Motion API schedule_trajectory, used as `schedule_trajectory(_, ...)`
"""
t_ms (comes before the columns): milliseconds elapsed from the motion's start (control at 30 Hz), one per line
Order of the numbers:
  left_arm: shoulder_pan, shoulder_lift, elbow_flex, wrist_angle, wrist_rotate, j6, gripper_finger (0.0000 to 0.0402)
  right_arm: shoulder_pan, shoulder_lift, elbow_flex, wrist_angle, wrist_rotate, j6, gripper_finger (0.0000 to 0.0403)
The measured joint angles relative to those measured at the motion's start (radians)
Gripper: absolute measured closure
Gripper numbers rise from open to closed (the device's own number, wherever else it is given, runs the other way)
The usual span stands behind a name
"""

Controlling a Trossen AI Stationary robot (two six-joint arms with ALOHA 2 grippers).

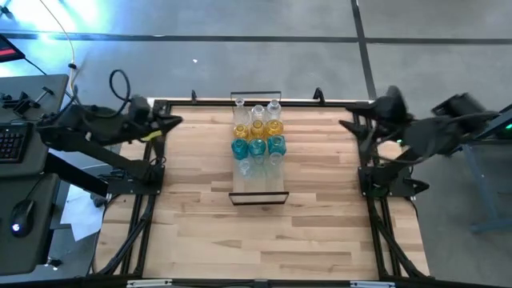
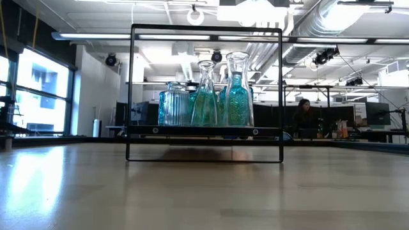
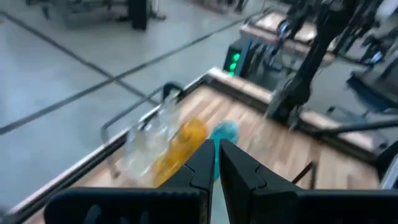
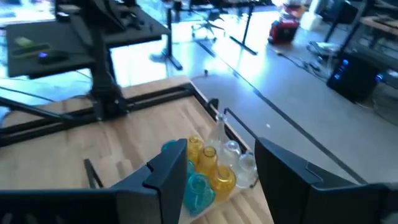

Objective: Sort vases onto shelf
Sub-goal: Return to Home Position

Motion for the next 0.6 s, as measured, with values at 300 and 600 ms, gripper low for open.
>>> schedule_trajectory(300,-0.039,-0.119,-0.014,-0.366,-0.029,-0.24,0.0387,0.065,-0.112,-0.001,0.0,-0.049,-0.022,0.0233)
schedule_trajectory(600,-0.08,-0.302,-0.254,-0.322,-0.018,-0.281,0.0387,0.109,-0.178,-0.002,0.0,-0.162,-0.042,0.0233)
